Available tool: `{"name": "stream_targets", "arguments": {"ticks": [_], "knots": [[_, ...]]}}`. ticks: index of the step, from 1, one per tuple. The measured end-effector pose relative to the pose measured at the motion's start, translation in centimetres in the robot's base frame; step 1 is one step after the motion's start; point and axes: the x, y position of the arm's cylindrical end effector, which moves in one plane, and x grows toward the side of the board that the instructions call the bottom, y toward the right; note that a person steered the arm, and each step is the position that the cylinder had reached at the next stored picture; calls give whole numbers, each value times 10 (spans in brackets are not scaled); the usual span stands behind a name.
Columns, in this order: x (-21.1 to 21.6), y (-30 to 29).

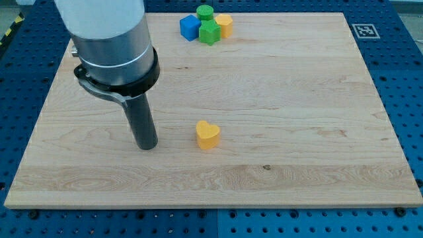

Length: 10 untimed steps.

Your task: Push the yellow heart towards the top right

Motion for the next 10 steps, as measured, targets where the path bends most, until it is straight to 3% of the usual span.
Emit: {"name": "stream_targets", "arguments": {"ticks": [3, 4, 7, 10], "knots": [[0, 163], [-3, 190], [-30, 163], [-89, 227]]}}
